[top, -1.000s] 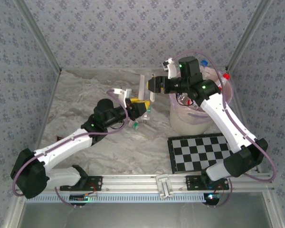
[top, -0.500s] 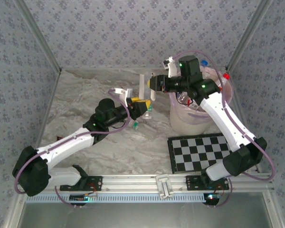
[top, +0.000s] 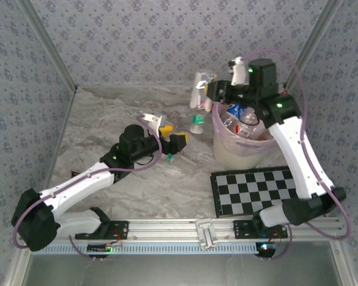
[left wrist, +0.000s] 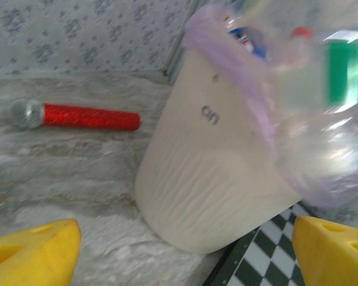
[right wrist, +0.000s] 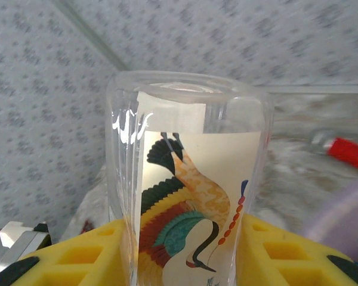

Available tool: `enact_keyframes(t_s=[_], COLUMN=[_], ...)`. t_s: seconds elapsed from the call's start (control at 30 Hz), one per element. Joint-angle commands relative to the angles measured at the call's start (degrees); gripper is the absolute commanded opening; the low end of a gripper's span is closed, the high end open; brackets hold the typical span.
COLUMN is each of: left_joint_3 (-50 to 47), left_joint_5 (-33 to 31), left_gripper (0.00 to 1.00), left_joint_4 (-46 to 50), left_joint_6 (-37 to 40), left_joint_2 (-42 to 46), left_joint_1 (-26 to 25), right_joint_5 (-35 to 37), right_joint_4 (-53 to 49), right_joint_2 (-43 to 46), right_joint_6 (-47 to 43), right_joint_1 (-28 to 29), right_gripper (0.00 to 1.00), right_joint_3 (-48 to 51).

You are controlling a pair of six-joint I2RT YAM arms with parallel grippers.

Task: Put the plastic bottles in the bin

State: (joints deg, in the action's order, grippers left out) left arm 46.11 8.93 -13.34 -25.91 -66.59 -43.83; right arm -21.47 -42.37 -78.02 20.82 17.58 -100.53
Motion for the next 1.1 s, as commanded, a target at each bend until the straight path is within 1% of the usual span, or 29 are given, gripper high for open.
enact_keyframes(t_s=[0.0, 0.2, 0.27, 0.33, 0.4, 0.47, 0.57, 0.63, 0.73, 0.8, 0.83, 0.87, 0.93, 0.97, 1.07], left_joint_3=[2.59, 2.34, 2.49, 2.58, 2.79, 2.92, 2.73, 2.74, 3.26, 3.14, 2.74, 2.17, 1.17, 0.71, -0.30], left_joint_5=[-4.89, -6.60, -6.80, -6.52, -6.12, -6.16, -6.62, -7.18, -8.52, -8.83, -8.93, -9.01, -9.19, -9.19, -9.17], left_gripper=[0.91, 0.91, 0.90, 0.90, 0.90, 0.90, 0.90, 0.90, 0.89, 0.89, 0.89, 0.89, 0.89, 0.89, 0.89], left_joint_4=[9.47, 10.87, 10.82, 10.62, 10.83, 11.47, 12.24, 12.84, 14.98, 16.05, 16.02, 15.90, 15.74, 15.72, 15.80], left_joint_6=[2.53, 0.98, 0.71, 0.60, 0.62, 0.69, 0.60, 0.18, -1.94, -3.18, -3.64, -4.24, -5.27, -6.07, -9.52], left_joint_2=[-0.11, -3.89, -4.91, -5.65, -6.09, -5.97, -5.66, -5.77, -6.58, -6.80, -6.74, -6.76, -7.02, -7.28, -8.48], left_joint_1=[0.96, 1.40, 1.45, 1.47, 1.61, 1.62, 1.71, 1.90, 2.56, 2.79, 2.79, 2.82, 2.79, 2.82, 2.76], right_joint_5=[9.04, 24.72, 27.65, 27.34, 23.77, 19.49, 14.92, 13.31, 14.30, 15.23, 15.11, 14.84, 15.17, 15.48, 17.32], right_joint_4=[-9.75, -19.60, -20.15, -19.63, -19.19, -17.32, -15.45, -15.55, -16.45, -15.27, -14.47, -13.88, -13.05, -12.63, -12.11], right_joint_2=[6.76, 14.06, 15.44, 15.96, 15.63, 15.61, 14.44, 12.37, 8.78, 7.74, 7.55, 7.39, 7.52, 7.62, 7.82], right_joint_6=[-3.24, -7.69, -8.24, -8.25, -7.52, -6.07, -6.37, -7.05, -7.61, -7.35, -6.93, -6.36, -5.75, -5.54, -4.84], right_joint_1=[-3.90, -13.04, -15.49, -17.89, -20.01, -20.48, -20.12, -18.41, -12.96, -9.16, -8.05, -6.89, -5.76, -5.64, -5.83], right_gripper=[0.43, 0.41, 0.40, 0.40, 0.40, 0.42, 0.45, 0.45, 0.46, 0.48, 0.49, 0.52, 0.57, 0.58, 0.56], right_joint_3=[-3.00, -3.15, -2.05, -0.46, 0.57, 1.76, 2.44, 2.68, 3.85, 6.02, 7.10, 8.35, 10.42, 11.67, 15.00])
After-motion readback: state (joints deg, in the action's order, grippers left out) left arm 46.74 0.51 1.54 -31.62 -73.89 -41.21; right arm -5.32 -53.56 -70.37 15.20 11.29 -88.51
